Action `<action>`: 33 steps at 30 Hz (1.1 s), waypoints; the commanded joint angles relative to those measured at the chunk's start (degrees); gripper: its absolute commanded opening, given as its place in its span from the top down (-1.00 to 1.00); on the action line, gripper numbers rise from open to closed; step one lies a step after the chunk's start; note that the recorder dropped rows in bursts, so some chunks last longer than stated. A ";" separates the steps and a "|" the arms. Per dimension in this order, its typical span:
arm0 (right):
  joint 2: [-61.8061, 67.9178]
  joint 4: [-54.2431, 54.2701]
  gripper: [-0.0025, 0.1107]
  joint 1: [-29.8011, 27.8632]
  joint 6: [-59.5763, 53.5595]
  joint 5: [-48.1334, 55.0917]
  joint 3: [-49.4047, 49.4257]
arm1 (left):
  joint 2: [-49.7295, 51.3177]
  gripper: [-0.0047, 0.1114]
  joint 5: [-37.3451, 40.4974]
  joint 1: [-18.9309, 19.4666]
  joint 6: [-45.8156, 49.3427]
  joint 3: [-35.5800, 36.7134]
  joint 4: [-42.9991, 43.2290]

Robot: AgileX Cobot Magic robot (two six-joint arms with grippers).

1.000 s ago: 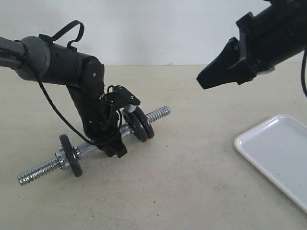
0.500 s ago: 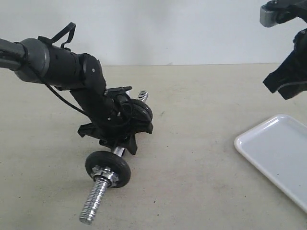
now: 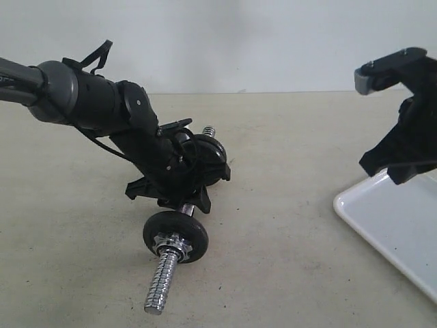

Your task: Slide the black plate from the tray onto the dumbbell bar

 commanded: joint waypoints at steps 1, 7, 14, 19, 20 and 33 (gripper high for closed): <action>4.56 -0.43 0.96 0.14 0.36 -4.74 2.12 | -1.07 0.84 -4.42 0.01 -0.23 -0.28 -0.37; 9.75 -0.43 0.96 0.14 1.46 -7.39 2.23 | -1.07 0.84 -6.56 0.01 -1.15 -0.28 -0.21; 13.33 -0.43 0.96 0.14 1.54 -10.98 2.58 | -1.07 0.84 -7.85 0.01 -1.27 -0.28 -0.05; 15.78 -0.15 0.96 0.14 0.60 -14.06 2.58 | -1.07 0.84 -7.83 0.01 -1.27 -0.28 0.07; 16.25 -0.15 0.96 0.14 0.47 -14.98 2.58 | -1.07 0.84 -7.83 0.01 -1.27 -0.28 0.07; 22.36 -0.15 0.96 0.02 -1.26 -22.45 2.58 | -1.07 0.84 -8.25 0.01 -0.66 -0.28 0.67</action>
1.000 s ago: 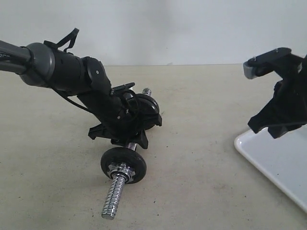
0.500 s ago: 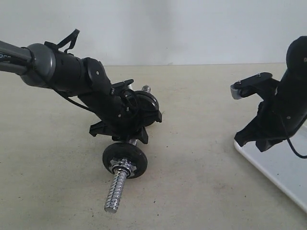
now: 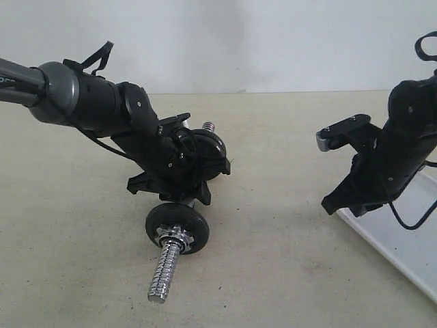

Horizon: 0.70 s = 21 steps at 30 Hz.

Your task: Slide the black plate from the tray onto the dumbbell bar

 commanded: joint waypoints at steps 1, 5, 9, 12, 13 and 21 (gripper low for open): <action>2.02 -0.27 0.96 0.02 -0.69 -1.43 0.23 | -1.19 0.84 -3.84 0.01 0.28 -0.28 0.01; 2.90 -0.27 0.96 0.02 -0.69 -2.82 0.23 | -1.19 0.84 -4.21 0.01 0.73 -0.28 0.01; 3.03 1.92 0.96 0.02 -2.29 -3.87 0.23 | -1.19 0.84 -4.93 0.01 0.73 -0.28 0.01; 3.03 7.60 0.96 0.12 -6.97 -4.96 0.23 | -1.19 0.84 -5.27 0.01 0.73 -0.28 0.01; 3.03 10.35 0.96 0.12 -8.62 -5.58 0.23 | -1.19 0.84 -5.27 0.01 0.73 -0.28 0.01; 3.03 28.54 0.96 0.12 -22.85 -8.83 0.13 | -1.19 0.84 -6.58 0.01 0.73 -0.28 0.01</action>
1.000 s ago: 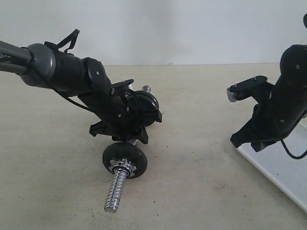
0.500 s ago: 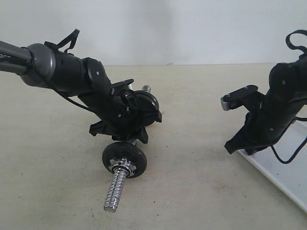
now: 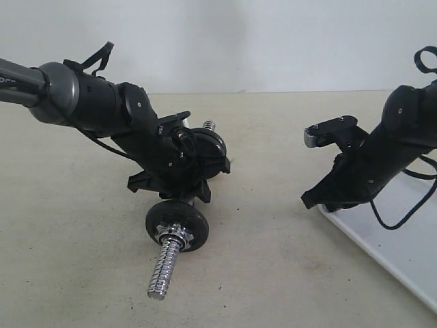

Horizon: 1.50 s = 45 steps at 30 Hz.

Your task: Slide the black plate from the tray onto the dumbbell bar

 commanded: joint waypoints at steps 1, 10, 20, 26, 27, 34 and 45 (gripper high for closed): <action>-0.07 11.67 0.96 0.12 -9.54 -1.74 0.00 | -1.19 0.84 -5.49 0.01 0.51 -0.37 -0.22; 0.31 33.94 0.96 0.22 -27.53 1.28 -3.37 | -1.19 0.84 -5.62 0.01 0.51 -0.37 -0.22; 0.80 24.17 0.96 0.11 -19.63 4.83 -11.19 | -1.19 0.84 -5.47 0.01 0.51 -0.37 0.63; 0.36 -11.46 0.96 0.11 9.15 7.62 -11.31 | -1.19 0.84 -5.97 0.01 0.70 -0.37 1.26; -0.03 -15.93 0.96 0.11 13.10 8.01 -11.31 | -1.19 0.84 -6.09 0.01 0.91 -0.37 1.26; -3.18 -33.44 0.96 -1.82 26.61 9.62 -11.40 | -1.19 0.84 -6.11 0.01 2.25 -0.37 1.26; -3.67 -33.27 0.96 -13.16 28.90 23.49 -11.29 | -1.19 0.84 -7.86 0.01 4.53 -0.37 1.15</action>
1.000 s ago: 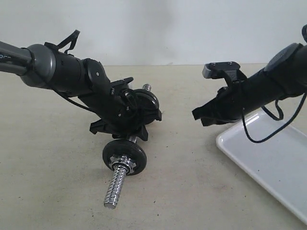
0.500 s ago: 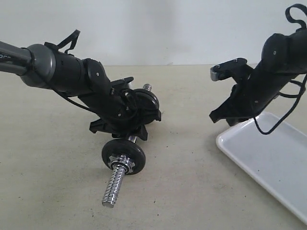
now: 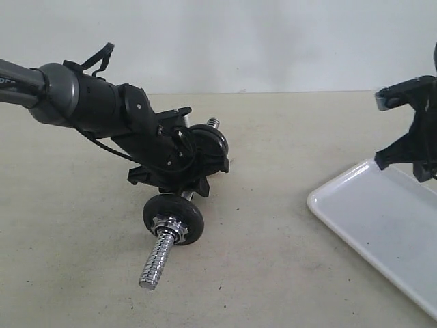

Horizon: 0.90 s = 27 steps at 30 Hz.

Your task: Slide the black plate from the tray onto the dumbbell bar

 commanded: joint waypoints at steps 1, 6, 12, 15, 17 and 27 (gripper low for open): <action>-0.60 -0.19 0.96 -3.42 0.40 2.75 -0.15 | -1.19 0.84 -4.27 0.01 1.69 -0.58 -0.22; -0.60 -0.57 0.96 -7.51 -1.43 3.02 -0.15 | -1.19 0.84 -4.27 0.01 1.69 -0.58 -0.22; -0.60 -0.36 0.96 -13.71 -2.80 2.94 -0.15 | -1.19 0.84 -4.82 0.01 -0.37 -0.58 -0.66; -0.60 0.29 0.96 -16.16 -3.80 1.65 0.74 | -1.19 0.84 -5.05 0.01 -1.12 -0.58 -0.66; -0.60 0.50 0.96 -17.32 -4.20 0.07 2.83 | -1.19 0.84 -5.27 0.01 -1.37 -0.58 -0.66; -0.48 -0.63 0.96 -18.21 -4.23 -14.49 14.86 | -1.19 0.84 -6.17 0.01 -4.99 -0.58 -0.66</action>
